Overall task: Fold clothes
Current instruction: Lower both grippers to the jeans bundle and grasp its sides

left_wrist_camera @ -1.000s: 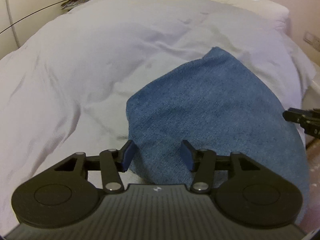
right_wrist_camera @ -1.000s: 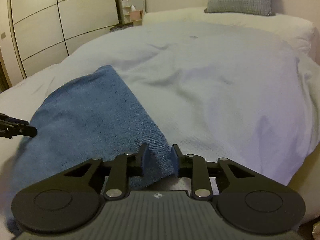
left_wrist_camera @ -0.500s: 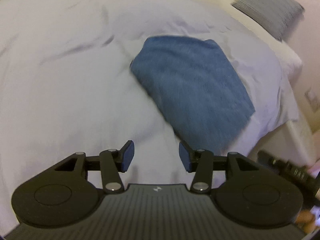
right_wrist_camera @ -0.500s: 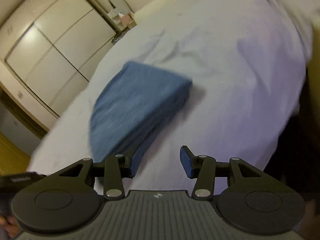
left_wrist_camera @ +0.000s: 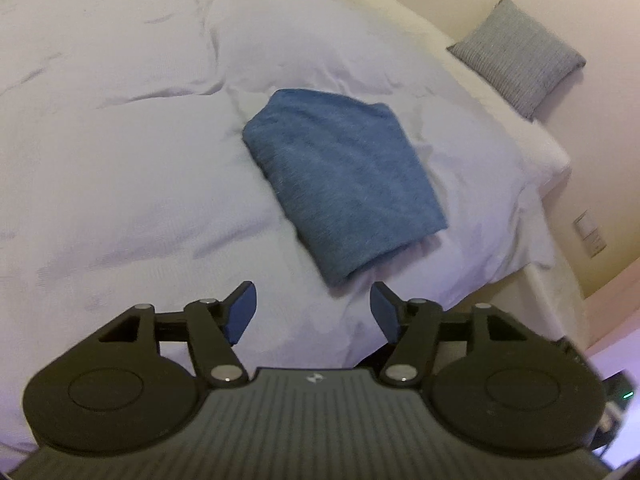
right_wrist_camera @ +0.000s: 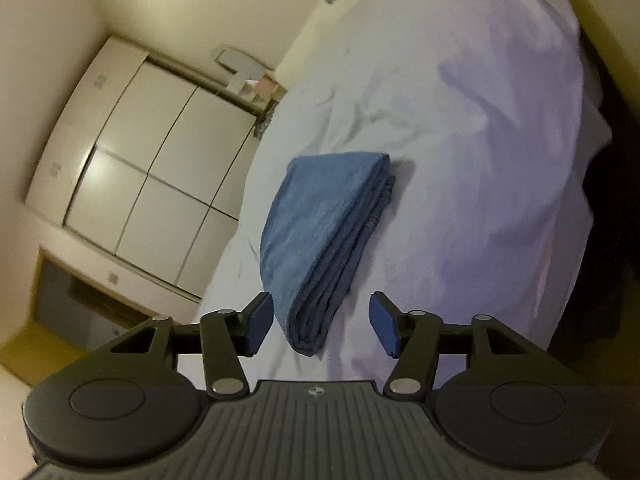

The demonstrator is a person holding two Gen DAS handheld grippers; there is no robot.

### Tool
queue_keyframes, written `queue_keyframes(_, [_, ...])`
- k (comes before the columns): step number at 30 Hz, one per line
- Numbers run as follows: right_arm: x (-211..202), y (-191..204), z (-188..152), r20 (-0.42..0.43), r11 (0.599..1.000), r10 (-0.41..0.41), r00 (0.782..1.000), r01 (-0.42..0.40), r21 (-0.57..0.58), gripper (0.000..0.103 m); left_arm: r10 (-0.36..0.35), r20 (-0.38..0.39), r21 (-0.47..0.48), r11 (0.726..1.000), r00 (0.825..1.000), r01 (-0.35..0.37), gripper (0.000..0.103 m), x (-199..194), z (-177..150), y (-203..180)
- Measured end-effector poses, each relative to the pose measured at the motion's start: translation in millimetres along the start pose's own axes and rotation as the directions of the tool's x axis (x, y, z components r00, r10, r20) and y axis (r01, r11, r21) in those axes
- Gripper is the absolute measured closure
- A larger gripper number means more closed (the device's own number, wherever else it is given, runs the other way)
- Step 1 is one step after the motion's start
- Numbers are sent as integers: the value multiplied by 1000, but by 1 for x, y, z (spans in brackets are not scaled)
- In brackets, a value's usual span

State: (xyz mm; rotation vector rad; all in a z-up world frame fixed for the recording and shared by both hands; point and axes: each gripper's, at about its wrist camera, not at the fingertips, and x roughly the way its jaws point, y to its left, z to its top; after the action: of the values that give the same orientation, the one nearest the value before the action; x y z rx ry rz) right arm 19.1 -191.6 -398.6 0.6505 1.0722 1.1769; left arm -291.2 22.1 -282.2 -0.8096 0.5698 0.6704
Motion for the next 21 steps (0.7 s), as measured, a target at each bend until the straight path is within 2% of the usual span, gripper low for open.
queue_keyframes(3, [18,-9,1,-19,998,15,1000,-14,59,33,-75,-7,-79,994,997,74,42,22,15,12])
queue_keyframes(7, [50,-18,7,-45,992,18,999,-12,126,27,-210,1,-250,947,978,204,42,60,35,39])
queue_keyframes(10, [74,-20,13,-53,988,30,998,-22,150,25,-237,29,-320,918,971,233,38,90,50,56])
queue_keyframes(13, [97,-18,22,-56,991,11,998,-3,135,23,-276,48,-400,876,960,272,37,123,64,74])
queue_keyframes(17, [122,-25,39,-48,989,-33,998,39,143,22,-282,47,-496,826,958,267,37,164,72,101])
queue_keyframes(19, [131,-29,45,-44,987,-42,998,49,153,22,-299,55,-525,803,953,282,37,180,73,109])
queue_keyframes(21, [139,-34,50,-45,986,-45,998,51,161,22,-313,72,-529,793,947,303,38,191,75,112])
